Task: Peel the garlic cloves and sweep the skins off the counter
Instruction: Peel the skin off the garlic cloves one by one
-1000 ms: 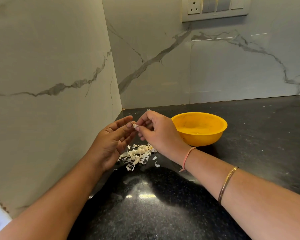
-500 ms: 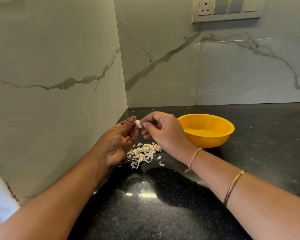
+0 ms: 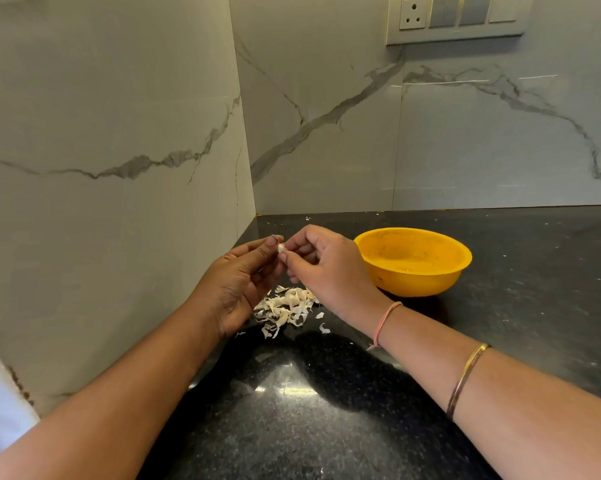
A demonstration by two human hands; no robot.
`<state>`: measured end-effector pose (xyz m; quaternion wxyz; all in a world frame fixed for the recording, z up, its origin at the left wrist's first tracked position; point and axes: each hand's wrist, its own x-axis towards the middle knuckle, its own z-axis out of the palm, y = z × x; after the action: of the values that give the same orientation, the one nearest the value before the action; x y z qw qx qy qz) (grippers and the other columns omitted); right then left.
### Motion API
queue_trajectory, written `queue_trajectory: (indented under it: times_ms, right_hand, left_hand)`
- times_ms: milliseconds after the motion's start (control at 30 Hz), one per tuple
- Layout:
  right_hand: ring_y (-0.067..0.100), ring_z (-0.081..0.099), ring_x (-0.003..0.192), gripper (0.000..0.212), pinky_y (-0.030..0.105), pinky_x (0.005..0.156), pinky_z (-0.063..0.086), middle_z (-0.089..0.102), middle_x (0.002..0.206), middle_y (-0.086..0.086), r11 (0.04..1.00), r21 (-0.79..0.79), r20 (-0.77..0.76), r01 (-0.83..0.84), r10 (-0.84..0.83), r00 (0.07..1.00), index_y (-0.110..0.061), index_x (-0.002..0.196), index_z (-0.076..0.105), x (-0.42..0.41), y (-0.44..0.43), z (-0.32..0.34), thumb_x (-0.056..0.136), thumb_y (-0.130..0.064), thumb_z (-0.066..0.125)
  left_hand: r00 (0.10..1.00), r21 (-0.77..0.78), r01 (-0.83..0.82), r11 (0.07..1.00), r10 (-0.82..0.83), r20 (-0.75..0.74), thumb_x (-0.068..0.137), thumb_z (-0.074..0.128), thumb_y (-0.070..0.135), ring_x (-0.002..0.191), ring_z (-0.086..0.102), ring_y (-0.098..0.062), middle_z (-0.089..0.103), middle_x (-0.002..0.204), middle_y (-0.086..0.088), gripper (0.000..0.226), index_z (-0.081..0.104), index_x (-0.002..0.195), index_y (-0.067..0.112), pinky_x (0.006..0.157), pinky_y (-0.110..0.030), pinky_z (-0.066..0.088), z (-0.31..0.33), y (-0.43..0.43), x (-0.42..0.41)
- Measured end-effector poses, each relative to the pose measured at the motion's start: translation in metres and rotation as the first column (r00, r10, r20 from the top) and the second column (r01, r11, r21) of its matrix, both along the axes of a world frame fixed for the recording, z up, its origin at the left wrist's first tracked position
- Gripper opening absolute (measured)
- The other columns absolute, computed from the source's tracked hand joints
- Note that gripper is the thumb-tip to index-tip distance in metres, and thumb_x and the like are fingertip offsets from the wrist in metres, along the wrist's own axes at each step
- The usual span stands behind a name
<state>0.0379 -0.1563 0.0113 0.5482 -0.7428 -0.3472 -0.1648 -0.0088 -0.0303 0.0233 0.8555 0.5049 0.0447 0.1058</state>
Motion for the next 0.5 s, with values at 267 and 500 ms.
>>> queue_trajectory:
  times_ms: [267, 500]
  right_hand:
    - [0.015, 0.066, 0.063, 0.016, 0.032, 0.063, 0.059, 0.067, 0.072, 0.007, 0.997, 0.046, -0.138, -0.054, 0.060, 0.989, -0.008, 0.087, 0.066, 0.0015, -0.0035, 0.0043, 0.091, -0.005, 0.051]
    - [0.022, 0.066, 0.070, 0.010, 0.041, 0.067, 0.057, 0.067, 0.074, 0.007, 0.999, -0.029, -0.045, -0.016, 0.015, 0.999, -0.011, 0.085, 0.066, -0.0009, -0.0031, 0.0028, 0.087, -0.008, 0.058]
  left_hand:
    - [1.000, -0.028, -0.017, 0.999, 0.017, -0.013, 0.066, 0.066, 0.012, 0.061, 0.066, -0.008, 0.069, 0.075, -0.007, 0.027, 0.063, 0.092, 0.004, 0.061, -0.016, 0.056, -0.0002, 0.0030, 0.0012]
    - [1.000, -0.058, -0.027, 0.998, 0.026, -0.016, 0.078, 0.063, 0.009, 0.061, 0.065, -0.007, 0.069, 0.070, -0.005, 0.010, 0.062, 0.088, 0.005, 0.063, -0.017, 0.055, 0.0001, 0.0034, 0.0011]
